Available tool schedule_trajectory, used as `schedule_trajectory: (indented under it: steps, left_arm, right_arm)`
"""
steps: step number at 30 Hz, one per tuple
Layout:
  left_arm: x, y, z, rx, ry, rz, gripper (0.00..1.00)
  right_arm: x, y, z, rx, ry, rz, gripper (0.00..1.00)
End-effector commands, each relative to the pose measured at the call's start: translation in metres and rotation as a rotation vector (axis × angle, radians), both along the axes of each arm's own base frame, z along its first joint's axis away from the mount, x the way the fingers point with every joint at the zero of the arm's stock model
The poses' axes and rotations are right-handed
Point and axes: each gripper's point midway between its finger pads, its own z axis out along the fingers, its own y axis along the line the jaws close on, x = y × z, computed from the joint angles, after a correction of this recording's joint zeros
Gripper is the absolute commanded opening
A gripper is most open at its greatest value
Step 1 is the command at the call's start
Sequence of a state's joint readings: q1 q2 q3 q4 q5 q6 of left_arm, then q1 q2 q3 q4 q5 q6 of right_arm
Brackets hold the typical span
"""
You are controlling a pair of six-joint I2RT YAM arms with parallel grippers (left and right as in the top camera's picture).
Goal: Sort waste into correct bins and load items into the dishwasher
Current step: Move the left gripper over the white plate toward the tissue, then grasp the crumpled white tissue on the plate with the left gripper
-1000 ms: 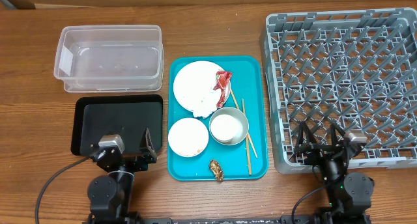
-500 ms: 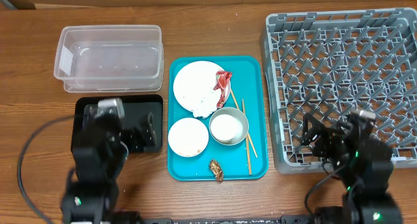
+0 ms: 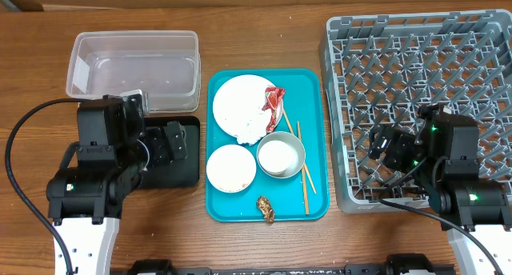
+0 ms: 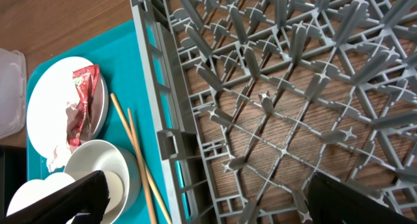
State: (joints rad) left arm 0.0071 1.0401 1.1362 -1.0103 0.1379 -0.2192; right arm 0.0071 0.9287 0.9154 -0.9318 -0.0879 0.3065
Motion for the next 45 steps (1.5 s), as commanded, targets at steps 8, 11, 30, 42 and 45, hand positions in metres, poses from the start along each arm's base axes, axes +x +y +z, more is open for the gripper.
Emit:
schedule_trajectory:
  steps: [8, 11, 30, 42, 45]
  left_arm:
    - [0.030, -0.027, 0.038, -0.115, -0.185, -0.122, 1.00]
    - [0.053, -0.042, 0.052, -0.144, -0.273, -0.173, 0.96]
    - [0.125, -0.193, -0.084, 0.009, -0.110, -0.468, 0.90]
    - [0.116, -0.202, -0.166, 0.049, 0.088, -0.498, 0.55]
    - [0.114, -0.201, -0.167, 0.051, 0.097, -0.498, 0.33]
  right_arm:
    - [0.004, -0.003, 0.016, -0.014, -0.045, -0.005, 1.00]
    - [0.005, -0.002, 0.016, -0.013, -0.048, -0.005, 1.00]
    - [0.004, -0.003, 0.016, -0.013, -0.046, -0.005, 1.00]
    - [0.003, -0.003, 0.015, -0.013, -0.039, -0.005, 1.00]
    - [0.003, -0.003, 0.015, -0.013, -0.039, -0.005, 1.00]
